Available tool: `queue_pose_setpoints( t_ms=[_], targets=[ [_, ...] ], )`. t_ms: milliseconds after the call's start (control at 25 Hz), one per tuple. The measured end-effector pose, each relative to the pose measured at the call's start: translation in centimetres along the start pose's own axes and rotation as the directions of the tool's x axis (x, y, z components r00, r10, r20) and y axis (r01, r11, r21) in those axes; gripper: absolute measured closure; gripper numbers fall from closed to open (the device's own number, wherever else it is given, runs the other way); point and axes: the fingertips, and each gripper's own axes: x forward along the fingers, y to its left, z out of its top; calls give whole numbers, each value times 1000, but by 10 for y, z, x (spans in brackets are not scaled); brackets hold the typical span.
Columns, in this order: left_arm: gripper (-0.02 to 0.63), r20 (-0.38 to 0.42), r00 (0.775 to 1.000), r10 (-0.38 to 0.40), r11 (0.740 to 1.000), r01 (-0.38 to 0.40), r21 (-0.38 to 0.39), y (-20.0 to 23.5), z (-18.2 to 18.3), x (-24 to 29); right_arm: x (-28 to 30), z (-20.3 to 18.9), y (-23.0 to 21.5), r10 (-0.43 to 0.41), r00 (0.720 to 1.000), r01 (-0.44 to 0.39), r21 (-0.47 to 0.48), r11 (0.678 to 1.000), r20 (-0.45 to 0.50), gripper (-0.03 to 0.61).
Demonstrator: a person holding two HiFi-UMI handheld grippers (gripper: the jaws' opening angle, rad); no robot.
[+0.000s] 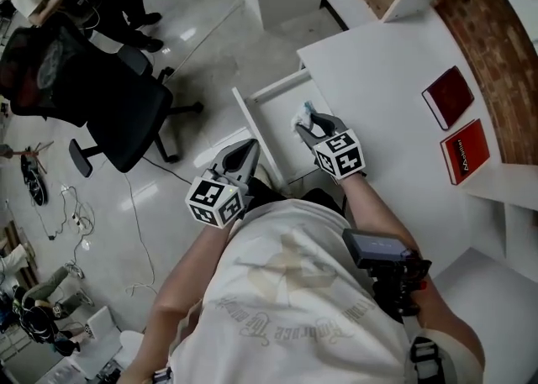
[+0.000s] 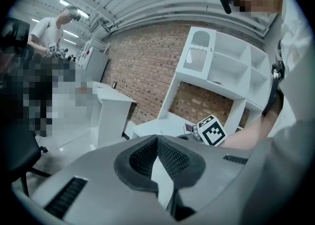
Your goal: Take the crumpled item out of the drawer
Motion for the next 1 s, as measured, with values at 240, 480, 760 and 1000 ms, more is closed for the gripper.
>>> queue_pose_setpoints(
  t_ms=[240,480,760,1000],
  targets=[
    [594,-5,1000,-15,1000,15,21,-16,-4,4,-28,8,11,36,995,-40,35,999,92,402],
    [594,-20,1000,-15,999,16,30,-20,-8,3,-53,15,26,76,983,-86,56,995,166,407],
    [594,-35,999,-29,999,31,42,-17,-5,16,-62,32,19,83,971,-98,58,993,224,408],
    [594,-32,998,-47,997,49,52,-26,5,26,-70,31,13,78,972,-95,65,993,220,408]
  ],
)
